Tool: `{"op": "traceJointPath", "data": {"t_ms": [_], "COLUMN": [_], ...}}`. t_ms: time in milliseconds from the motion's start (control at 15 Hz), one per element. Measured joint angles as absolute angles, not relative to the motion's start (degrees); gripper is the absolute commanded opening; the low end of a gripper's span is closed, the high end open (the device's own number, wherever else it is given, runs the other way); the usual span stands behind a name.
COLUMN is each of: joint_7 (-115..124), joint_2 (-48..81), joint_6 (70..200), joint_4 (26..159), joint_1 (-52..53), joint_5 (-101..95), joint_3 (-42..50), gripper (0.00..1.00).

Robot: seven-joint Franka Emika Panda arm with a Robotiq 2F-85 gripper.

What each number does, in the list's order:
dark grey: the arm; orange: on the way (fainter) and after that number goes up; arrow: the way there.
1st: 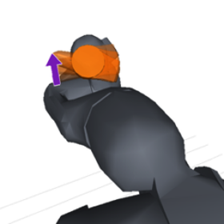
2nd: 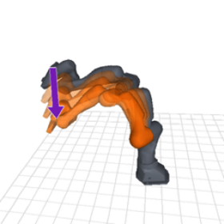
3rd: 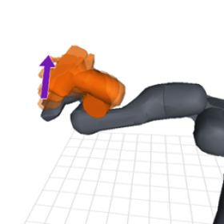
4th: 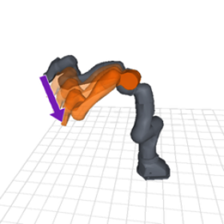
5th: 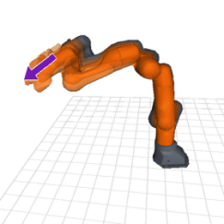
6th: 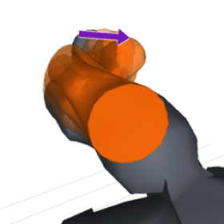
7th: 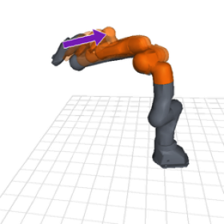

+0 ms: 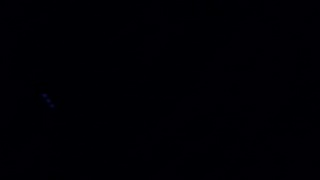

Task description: Pick up one orange circular object and put in the blue frame

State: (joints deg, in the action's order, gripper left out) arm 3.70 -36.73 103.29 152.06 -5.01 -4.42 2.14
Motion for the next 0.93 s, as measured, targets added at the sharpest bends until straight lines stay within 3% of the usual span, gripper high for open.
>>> {"op": "traceJointPath", "data": {"t_ms": [667, 933], "joint_7": [-0.7, -0.7], "joint_2": [-22.4, -21.2], "joint_6": [122.1, 122.4], "joint_4": [153.0, 152.7], "joint_1": [-13.9, -14.1], "joint_5": [-11.3, -11.3], "joint_3": [12.2, 12.0], "gripper": [1.0, 1.0]}}
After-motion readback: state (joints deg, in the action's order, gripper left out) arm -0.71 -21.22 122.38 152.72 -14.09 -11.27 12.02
